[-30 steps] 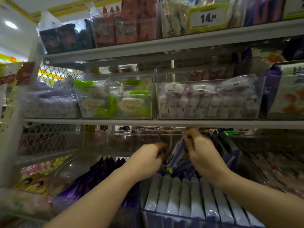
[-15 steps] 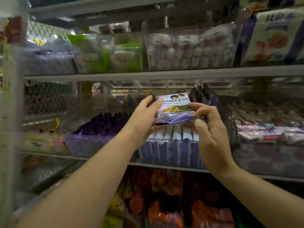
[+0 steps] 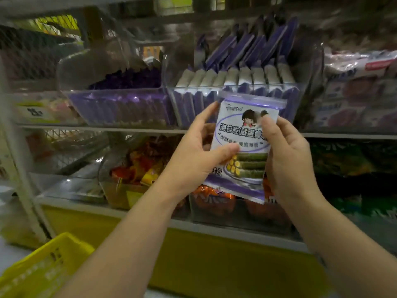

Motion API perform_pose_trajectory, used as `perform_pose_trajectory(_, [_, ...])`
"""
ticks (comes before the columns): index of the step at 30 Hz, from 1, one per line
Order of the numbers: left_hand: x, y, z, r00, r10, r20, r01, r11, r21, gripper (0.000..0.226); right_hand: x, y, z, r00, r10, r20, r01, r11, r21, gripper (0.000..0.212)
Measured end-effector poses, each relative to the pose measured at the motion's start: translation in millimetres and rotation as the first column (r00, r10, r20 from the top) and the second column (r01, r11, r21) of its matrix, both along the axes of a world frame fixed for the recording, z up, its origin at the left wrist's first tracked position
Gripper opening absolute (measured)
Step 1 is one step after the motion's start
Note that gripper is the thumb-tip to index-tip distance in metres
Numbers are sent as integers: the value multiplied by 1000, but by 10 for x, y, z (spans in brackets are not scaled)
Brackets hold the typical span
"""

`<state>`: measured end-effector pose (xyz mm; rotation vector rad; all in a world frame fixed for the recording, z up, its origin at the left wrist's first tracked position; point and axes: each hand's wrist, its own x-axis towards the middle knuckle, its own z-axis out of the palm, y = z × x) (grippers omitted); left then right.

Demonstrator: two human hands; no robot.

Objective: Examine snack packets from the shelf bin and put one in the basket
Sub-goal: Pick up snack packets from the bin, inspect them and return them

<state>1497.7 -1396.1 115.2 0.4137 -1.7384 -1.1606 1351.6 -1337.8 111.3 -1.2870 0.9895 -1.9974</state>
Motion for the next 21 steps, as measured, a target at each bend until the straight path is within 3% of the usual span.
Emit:
perform_pose_trajectory(7, [-85, -15, -484, 995, -90, 39, 85, 989, 121, 67, -9, -85, -425, 970, 86, 226, -121, 981, 149, 33])
perform_pose_trajectory(13, [73, -118, -542, 984, -152, 89, 130, 969, 208, 56, -78, -162, -500, 963, -50, 264, -12, 973, 229, 23])
perform_pose_trajectory(21, [271, -70, -584, 925, -162, 344, 126, 984, 125, 46, -114, -121, -427, 916, -179, 359, 85, 961, 263, 22])
